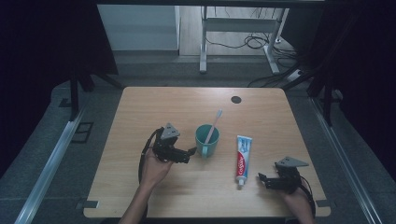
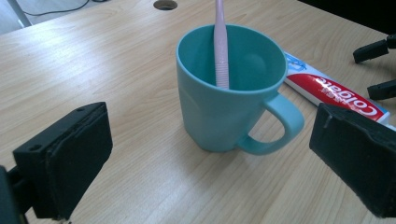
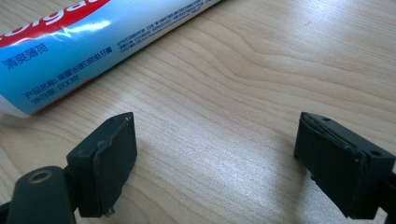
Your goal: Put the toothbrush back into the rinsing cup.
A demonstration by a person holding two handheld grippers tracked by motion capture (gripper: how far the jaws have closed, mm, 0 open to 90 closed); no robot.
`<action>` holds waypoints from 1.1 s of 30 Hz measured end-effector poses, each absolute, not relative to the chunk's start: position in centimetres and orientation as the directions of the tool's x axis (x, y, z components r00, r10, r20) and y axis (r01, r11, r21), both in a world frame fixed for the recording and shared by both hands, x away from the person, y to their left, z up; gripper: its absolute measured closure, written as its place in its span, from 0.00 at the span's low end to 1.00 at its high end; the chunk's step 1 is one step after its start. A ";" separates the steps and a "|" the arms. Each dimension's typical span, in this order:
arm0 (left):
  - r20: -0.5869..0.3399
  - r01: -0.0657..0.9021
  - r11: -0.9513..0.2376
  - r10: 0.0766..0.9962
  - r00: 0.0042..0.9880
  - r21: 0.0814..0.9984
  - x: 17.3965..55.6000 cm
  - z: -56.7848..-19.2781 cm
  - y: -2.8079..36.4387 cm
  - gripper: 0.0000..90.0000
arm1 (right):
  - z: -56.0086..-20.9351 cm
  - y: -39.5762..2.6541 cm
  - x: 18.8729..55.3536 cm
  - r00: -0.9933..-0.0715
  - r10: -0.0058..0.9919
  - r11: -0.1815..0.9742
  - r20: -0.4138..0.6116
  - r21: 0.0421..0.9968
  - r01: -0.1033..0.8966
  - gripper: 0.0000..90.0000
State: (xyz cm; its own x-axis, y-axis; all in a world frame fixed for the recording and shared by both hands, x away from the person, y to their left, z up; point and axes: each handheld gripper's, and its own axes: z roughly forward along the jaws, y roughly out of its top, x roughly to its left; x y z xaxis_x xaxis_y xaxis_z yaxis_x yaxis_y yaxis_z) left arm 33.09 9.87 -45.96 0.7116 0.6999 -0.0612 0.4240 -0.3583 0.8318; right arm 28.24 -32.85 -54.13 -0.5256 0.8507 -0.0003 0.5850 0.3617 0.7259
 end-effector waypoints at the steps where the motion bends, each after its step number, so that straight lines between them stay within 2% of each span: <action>1: -0.063 0.424 -0.356 0.700 0.712 0.833 33.0 -46.0 9.9 0.00 | -54.1 -32.8 28.2 -0.525 0.851 0.361 0.000 0.726 0.586 0.14; 21: -0.112 0.454 -0.316 0.707 0.698 0.833 30.1 -48.8 11.8 0.00 | -54.1 -32.8 28.2 -0.524 0.851 0.360 0.001 0.726 0.586 0.14; 33: -0.084 0.470 -0.348 0.726 0.683 0.811 28.9 -50.7 12.3 0.00 | -54.1 -32.8 28.2 -0.525 0.851 0.360 0.001 0.726 0.586 0.14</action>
State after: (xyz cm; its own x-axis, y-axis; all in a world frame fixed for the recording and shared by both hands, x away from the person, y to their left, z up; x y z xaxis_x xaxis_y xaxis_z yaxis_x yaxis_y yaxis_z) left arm 28.89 12.28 -50.71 0.6828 0.7257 -0.0844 0.4702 -0.3481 0.8110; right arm 28.23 -32.84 -54.13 -0.5246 0.8513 0.0008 0.5860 0.3605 0.7257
